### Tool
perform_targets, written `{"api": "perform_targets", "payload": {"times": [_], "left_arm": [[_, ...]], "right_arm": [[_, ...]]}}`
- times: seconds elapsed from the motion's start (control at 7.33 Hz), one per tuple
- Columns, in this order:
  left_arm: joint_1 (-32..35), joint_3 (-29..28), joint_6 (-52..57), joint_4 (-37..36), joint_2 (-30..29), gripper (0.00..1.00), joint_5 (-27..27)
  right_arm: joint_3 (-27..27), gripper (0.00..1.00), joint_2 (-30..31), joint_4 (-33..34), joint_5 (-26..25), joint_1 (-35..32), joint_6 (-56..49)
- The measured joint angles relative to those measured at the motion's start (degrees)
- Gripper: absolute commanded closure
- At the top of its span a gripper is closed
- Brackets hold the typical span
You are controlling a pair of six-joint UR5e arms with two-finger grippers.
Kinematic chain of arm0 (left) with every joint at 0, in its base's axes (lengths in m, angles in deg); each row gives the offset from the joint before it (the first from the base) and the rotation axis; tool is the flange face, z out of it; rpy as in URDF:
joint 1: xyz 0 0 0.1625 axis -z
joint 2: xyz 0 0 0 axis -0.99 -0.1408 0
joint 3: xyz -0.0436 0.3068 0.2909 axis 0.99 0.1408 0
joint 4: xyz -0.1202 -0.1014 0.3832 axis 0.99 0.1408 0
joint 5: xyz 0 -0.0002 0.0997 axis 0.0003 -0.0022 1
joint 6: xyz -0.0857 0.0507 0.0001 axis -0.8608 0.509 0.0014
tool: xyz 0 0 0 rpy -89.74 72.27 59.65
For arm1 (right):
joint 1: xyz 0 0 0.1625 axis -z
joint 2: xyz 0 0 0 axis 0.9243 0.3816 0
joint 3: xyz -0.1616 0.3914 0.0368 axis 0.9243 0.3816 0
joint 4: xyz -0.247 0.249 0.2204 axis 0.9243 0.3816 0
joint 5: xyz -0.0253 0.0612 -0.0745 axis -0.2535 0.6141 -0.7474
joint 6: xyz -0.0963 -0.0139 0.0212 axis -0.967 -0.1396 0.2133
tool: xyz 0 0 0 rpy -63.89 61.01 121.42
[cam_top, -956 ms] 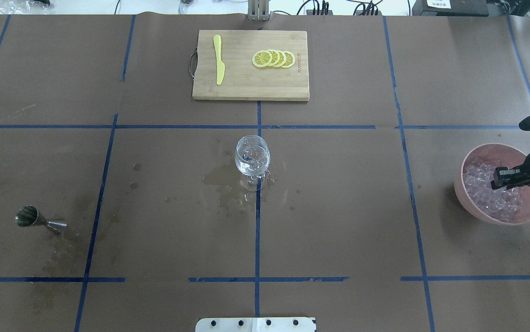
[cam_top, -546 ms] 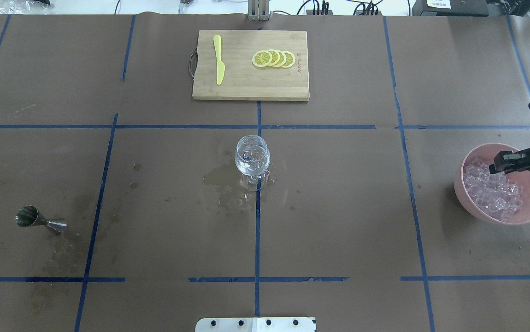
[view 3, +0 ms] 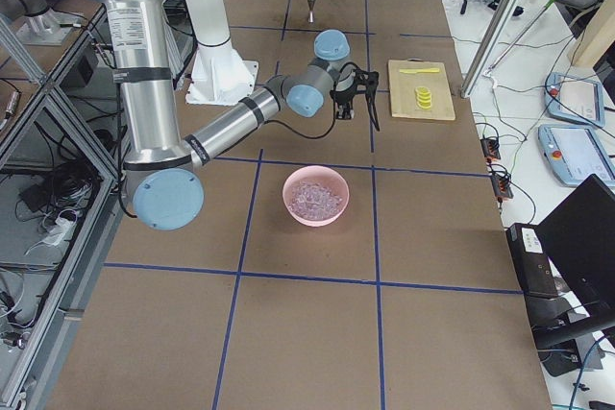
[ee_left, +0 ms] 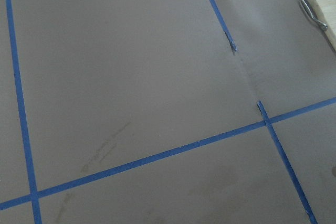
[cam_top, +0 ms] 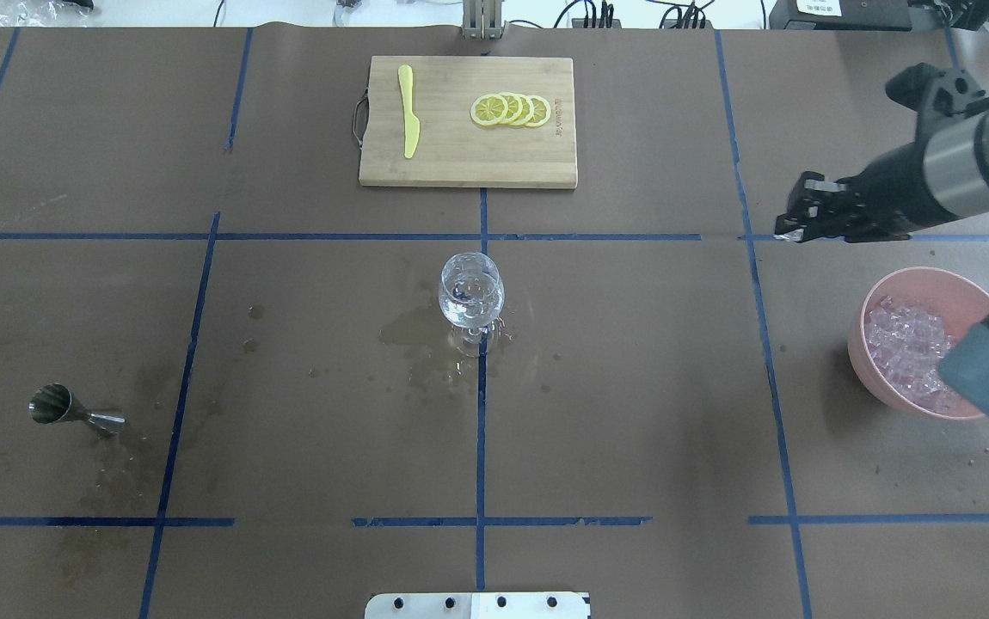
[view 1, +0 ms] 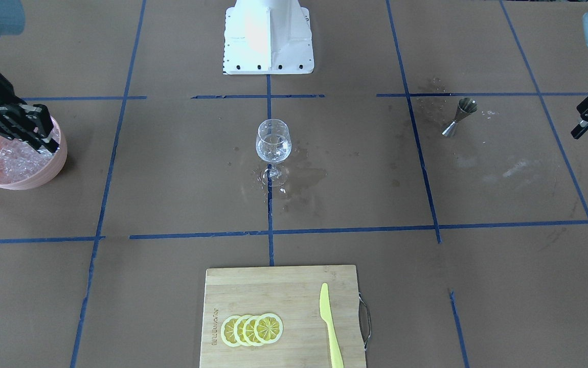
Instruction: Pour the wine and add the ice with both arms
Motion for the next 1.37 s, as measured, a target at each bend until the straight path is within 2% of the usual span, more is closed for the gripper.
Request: {"api": "perform_targets", "payload": {"times": [0.27,0.41,0.68,0.96,1.23,1.37], "left_arm": [[-0.03,-0.07,-0.06,0.08,0.01,0.00,0.17],[-0.02,-0.03,-0.06,0.12,0.03,0.00,0.20],[0.04,0.08,-0.07,0.24,0.11,0.00,0.18],[0.05,0.22,-0.10,0.38,0.17,0.00,0.14],[0.05,0.38,-0.13,0.42,0.18,0.00,0.16],[0.05,0.44,-0.15,0.42,0.18,0.00,0.17]], "right_arm": [[1.24,1.00,-14.37,11.79,-7.81,7.67,10.44],[3.20,1.00,-19.94,15.01,-10.32,10.02,14.61],[7.50,1.00,-27.66,16.68,-13.63,13.44,20.91],[9.42,1.00,-31.59,16.93,-15.72,16.28,25.27],[9.71,1.00,-32.59,16.99,-17.63,18.31,26.43],[9.60,0.91,-32.50,17.04,-18.02,19.11,26.55]]}}
